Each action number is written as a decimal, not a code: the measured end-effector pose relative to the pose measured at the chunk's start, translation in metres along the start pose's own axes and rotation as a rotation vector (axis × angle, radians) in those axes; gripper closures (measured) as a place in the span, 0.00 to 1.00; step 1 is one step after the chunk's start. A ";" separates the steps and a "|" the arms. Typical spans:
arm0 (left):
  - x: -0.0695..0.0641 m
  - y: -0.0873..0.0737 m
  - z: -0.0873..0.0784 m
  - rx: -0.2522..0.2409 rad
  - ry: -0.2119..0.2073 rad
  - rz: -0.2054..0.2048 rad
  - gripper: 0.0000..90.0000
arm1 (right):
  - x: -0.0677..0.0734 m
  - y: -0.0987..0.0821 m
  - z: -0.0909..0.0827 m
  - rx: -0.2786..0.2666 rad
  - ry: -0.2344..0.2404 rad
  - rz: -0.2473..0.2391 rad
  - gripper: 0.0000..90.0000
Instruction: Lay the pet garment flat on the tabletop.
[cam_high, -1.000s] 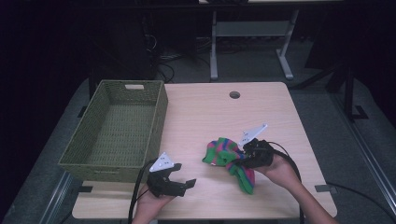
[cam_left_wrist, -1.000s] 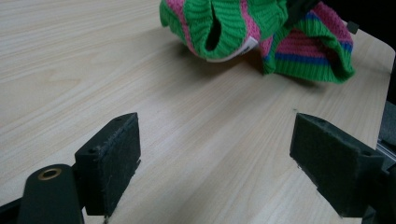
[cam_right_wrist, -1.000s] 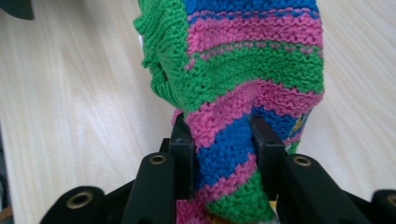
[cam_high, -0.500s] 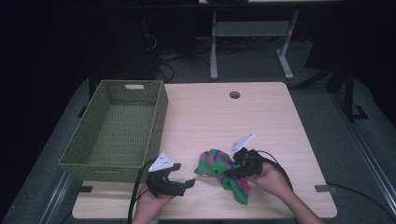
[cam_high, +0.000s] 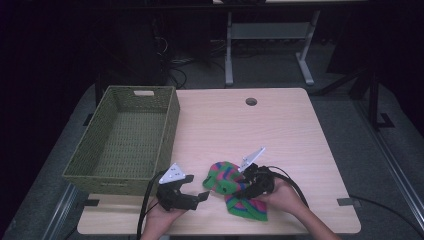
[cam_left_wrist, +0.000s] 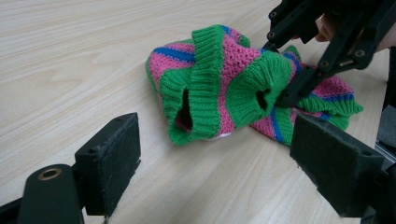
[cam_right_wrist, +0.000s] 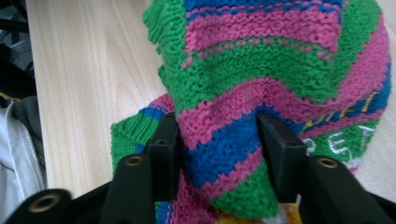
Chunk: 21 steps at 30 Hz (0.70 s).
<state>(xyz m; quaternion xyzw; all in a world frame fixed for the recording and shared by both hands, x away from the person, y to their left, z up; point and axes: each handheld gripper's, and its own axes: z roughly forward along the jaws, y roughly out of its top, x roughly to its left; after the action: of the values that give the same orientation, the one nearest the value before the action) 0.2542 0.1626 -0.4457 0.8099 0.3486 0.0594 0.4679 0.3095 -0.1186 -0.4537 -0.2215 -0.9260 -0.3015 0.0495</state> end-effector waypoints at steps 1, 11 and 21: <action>0.000 0.000 0.000 0.001 0.001 0.002 0.18 | 0.000 0.000 0.000 0.000 0.000 0.000 0.55; 0.001 0.000 -0.002 -0.007 0.006 -0.004 0.18 | 0.006 -0.002 -0.005 -0.029 -0.011 -0.041 0.41; 0.000 0.000 -0.001 -0.005 0.006 -0.003 0.18 | 0.020 0.004 -0.032 -0.108 -0.081 -0.086 0.41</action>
<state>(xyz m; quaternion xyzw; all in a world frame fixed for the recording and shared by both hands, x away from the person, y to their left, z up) 0.2537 0.1636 -0.4451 0.8082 0.3509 0.0619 0.4689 0.2920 -0.1262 -0.4209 -0.1958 -0.9184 -0.3435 -0.0129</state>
